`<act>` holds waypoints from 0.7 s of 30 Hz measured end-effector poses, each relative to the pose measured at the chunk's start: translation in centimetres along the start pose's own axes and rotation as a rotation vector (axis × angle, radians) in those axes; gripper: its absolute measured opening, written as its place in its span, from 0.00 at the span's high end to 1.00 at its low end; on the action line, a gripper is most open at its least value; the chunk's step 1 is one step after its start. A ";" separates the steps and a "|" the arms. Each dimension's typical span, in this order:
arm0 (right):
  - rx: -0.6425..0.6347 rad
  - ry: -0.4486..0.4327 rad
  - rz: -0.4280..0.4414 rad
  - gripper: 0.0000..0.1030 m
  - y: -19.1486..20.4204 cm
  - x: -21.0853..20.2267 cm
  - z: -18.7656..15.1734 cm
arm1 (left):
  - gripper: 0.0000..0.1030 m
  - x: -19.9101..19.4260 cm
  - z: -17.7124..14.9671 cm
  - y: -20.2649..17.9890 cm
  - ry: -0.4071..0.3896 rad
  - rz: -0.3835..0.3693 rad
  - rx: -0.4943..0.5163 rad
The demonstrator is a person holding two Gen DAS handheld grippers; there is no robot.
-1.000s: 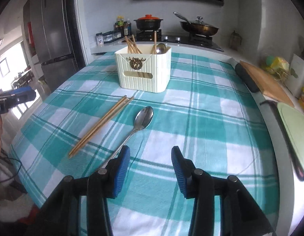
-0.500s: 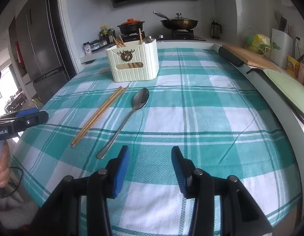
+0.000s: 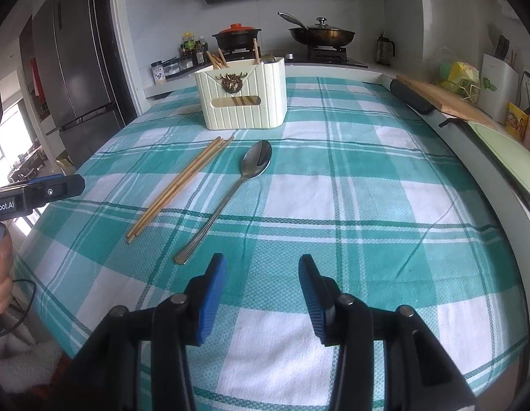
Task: Organize utensils
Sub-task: 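Withdraw both tools from the caddy back toward the remaining utensils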
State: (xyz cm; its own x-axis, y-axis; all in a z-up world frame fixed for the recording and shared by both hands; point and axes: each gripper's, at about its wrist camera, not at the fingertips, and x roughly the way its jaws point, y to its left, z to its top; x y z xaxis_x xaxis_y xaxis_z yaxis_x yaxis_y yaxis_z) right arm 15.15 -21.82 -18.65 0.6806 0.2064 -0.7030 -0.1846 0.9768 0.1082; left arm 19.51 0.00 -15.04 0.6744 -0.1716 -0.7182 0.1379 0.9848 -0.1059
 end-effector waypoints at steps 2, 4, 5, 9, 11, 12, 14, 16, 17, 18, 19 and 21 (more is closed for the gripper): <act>-0.002 0.003 0.001 0.57 0.1 0.1 0.0 | 0.16 0.1 -0.1 0.1 0.004 0.004 -0.003; -0.005 0.006 0.002 0.57 0.2 0.2 0.0 | 0.16 0.2 -0.1 0.2 0.007 0.008 -0.007; -0.007 0.009 0.003 0.57 0.2 0.3 0.0 | 0.16 0.2 -0.2 0.3 0.008 0.009 -0.009; -0.014 0.014 0.006 0.57 0.5 0.4 -0.2 | 0.16 0.3 -0.1 0.6 0.010 0.015 -0.019; -0.015 0.018 0.006 0.57 0.5 0.5 -0.2 | 0.16 0.4 -0.1 0.7 0.014 0.019 -0.023; -0.015 0.019 0.007 0.57 0.5 0.5 -0.2 | 0.16 0.5 -0.1 0.8 0.016 0.020 -0.025; -0.013 0.020 0.007 0.57 0.5 0.5 -0.2 | 0.16 0.6 -0.2 0.8 0.020 0.021 -0.027; -0.014 0.020 0.007 0.57 0.5 0.5 -0.2 | 0.16 0.6 -0.2 0.8 0.021 0.023 -0.027; -0.014 0.020 0.007 0.57 0.5 0.5 -0.2 | 0.16 0.7 -0.2 0.8 0.021 0.024 -0.027; -0.014 0.020 0.007 0.57 0.5 0.5 -0.2 | 0.16 0.7 -0.2 0.8 0.022 0.024 -0.028; -0.014 0.021 0.008 0.57 0.5 0.5 -0.2 | 0.16 0.7 -0.2 0.9 0.022 0.025 -0.028; -0.015 0.024 0.008 0.57 0.5 0.6 -0.3 | 0.16 0.7 -0.2 0.9 0.024 0.026 -0.029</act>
State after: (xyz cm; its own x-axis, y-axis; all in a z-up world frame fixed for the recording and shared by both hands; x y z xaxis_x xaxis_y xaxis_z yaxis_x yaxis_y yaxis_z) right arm 15.29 -21.17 -19.22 0.6617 0.2130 -0.7189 -0.2011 0.9741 0.1035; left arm 19.99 0.77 -15.80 0.6599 -0.1455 -0.7371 0.0991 0.9894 -0.1066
